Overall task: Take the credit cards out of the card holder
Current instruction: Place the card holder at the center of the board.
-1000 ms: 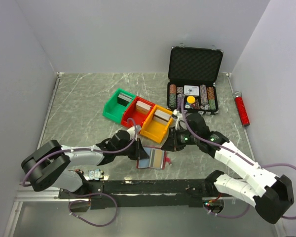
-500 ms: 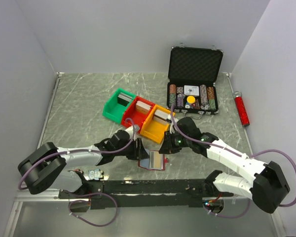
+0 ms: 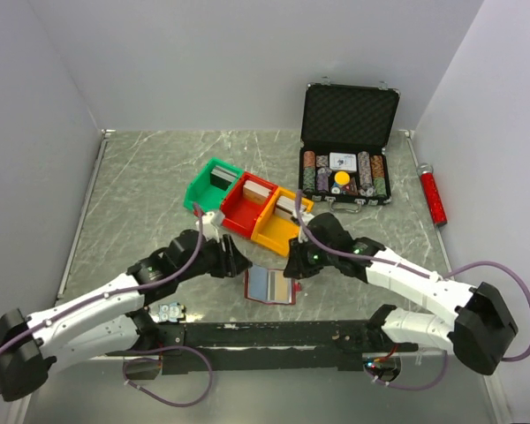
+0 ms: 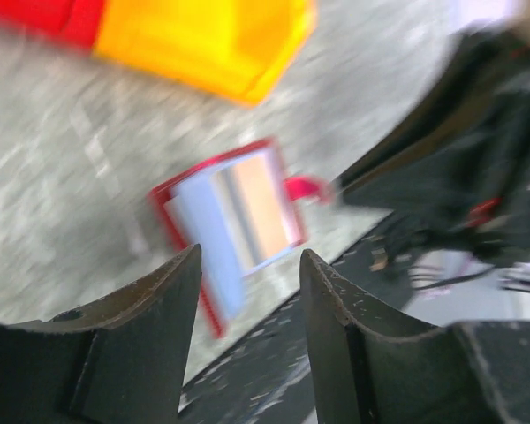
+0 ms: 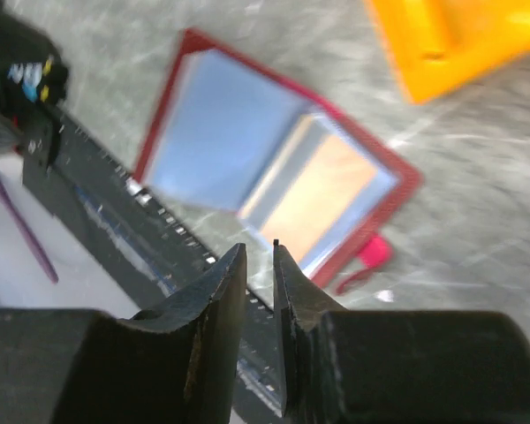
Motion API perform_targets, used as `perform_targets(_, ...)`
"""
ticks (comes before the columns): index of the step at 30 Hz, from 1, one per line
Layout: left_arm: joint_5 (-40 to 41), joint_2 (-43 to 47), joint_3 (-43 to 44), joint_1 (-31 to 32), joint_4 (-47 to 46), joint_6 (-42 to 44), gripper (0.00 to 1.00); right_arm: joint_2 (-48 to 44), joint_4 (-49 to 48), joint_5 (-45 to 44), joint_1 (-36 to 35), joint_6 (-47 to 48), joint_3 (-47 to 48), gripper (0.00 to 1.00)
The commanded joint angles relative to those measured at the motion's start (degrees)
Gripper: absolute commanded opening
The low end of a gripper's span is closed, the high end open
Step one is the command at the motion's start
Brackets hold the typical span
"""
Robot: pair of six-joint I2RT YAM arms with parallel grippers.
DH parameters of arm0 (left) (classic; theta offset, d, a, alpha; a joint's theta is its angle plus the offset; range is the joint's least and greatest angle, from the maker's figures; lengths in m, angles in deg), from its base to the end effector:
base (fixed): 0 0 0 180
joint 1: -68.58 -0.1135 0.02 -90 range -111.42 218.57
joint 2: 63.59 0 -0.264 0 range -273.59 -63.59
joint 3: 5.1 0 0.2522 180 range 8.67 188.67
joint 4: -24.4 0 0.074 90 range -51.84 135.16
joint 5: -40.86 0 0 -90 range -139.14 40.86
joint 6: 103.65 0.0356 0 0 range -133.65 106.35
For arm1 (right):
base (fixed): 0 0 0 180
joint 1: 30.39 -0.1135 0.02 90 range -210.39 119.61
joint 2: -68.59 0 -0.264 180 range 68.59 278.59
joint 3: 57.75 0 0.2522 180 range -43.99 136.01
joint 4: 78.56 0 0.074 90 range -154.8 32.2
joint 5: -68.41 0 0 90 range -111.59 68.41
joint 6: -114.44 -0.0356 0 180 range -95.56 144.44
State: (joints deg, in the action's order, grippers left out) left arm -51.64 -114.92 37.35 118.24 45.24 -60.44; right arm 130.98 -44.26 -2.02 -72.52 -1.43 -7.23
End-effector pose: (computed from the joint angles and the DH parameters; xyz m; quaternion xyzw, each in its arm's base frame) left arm 0.1279 -0.1530 0.2264 0.0326 0.8640 -0.3869 0.3204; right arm 0.1544 0.1557 0.2180 -0.1921 0.8961 0.3364 0.2168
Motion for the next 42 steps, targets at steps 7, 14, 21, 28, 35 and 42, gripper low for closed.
perform_targets(7,-7.1,-17.2,6.1,5.1,-15.3,-1.3,0.39,6.5,-3.2,-2.9,-5.2,-1.6,1.8,0.27)
perform_targets(14,-3.9,-24.9,2.5,5.1,-17.6,-3.9,0.25,8.6,-4.7,-4.0,-4.9,-2.6,-0.8,0.3)
perform_targets(21,-0.7,-27.9,0.1,5.1,-18.1,-5.7,0.15,10.2,-6.0,-3.2,-3.1,-3.0,-2.6,0.37)
perform_targets(28,-0.6,-30.8,-1.9,5.1,-20.9,-6.3,0.11,10.6,-9.3,-0.2,-1.1,-3.8,-4.8,0.44)
perform_targets(35,-1.1,-33.7,-2.9,5.1,-23.2,-7.0,0.08,11.3,-9.3,-0.7,-0.8,-4.3,-4.6,0.44)
perform_targets(42,-0.4,-34.5,-4.1,5.1,-23.5,-7.1,0.04,9.2,-7.7,-1.4,1.4,-4.2,-5.1,0.43)
